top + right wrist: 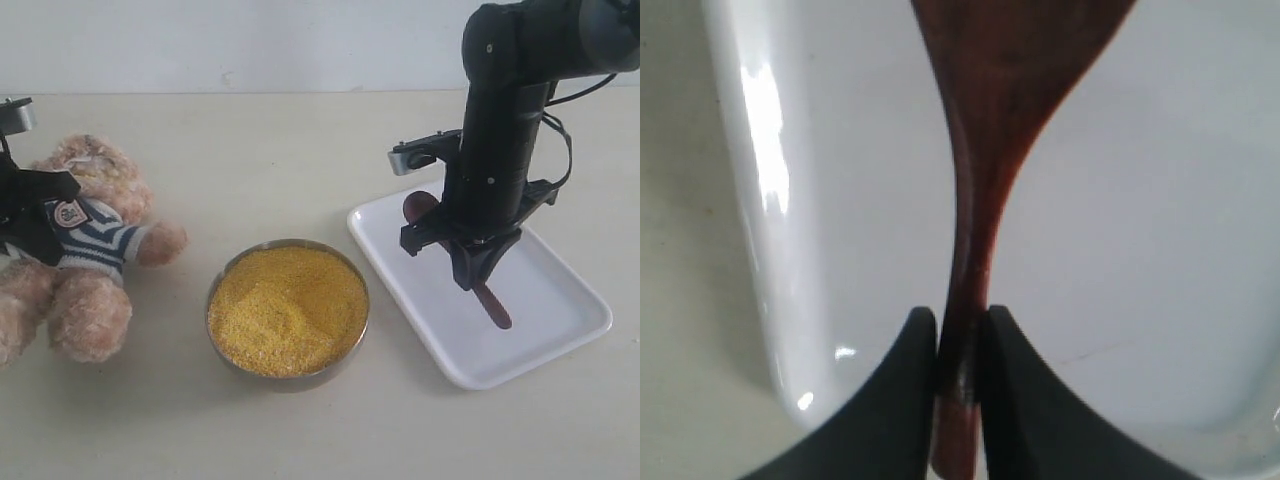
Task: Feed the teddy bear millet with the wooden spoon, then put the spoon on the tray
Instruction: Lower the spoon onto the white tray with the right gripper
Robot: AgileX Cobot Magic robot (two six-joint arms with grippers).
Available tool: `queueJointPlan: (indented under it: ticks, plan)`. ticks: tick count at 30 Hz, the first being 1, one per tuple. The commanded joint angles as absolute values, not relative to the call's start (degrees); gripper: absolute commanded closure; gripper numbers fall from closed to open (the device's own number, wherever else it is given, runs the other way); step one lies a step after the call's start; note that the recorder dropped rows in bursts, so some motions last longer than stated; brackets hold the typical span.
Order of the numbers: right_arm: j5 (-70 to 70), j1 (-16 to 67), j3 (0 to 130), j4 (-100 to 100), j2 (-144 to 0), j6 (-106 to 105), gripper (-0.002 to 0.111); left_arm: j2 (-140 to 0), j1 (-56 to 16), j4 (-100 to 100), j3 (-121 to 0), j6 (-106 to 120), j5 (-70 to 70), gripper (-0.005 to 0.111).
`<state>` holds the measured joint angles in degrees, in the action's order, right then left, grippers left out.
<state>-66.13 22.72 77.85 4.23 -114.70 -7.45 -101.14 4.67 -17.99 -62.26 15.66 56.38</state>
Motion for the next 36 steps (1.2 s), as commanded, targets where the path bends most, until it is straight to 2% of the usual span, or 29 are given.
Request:
queueJointPlan:
  ticks: [1,36]
  plan:
    - [-66.0,22.3,77.8,3.8,-115.9,-7.8,0.109,-102.2,4.9,-18.4,-62.3,15.0,56.6,0.103]
    - [-61.4,22.3,77.8,3.7,-119.3,-7.6,0.109,-106.3,5.4,-17.5,-62.3,14.4,56.7,0.103]
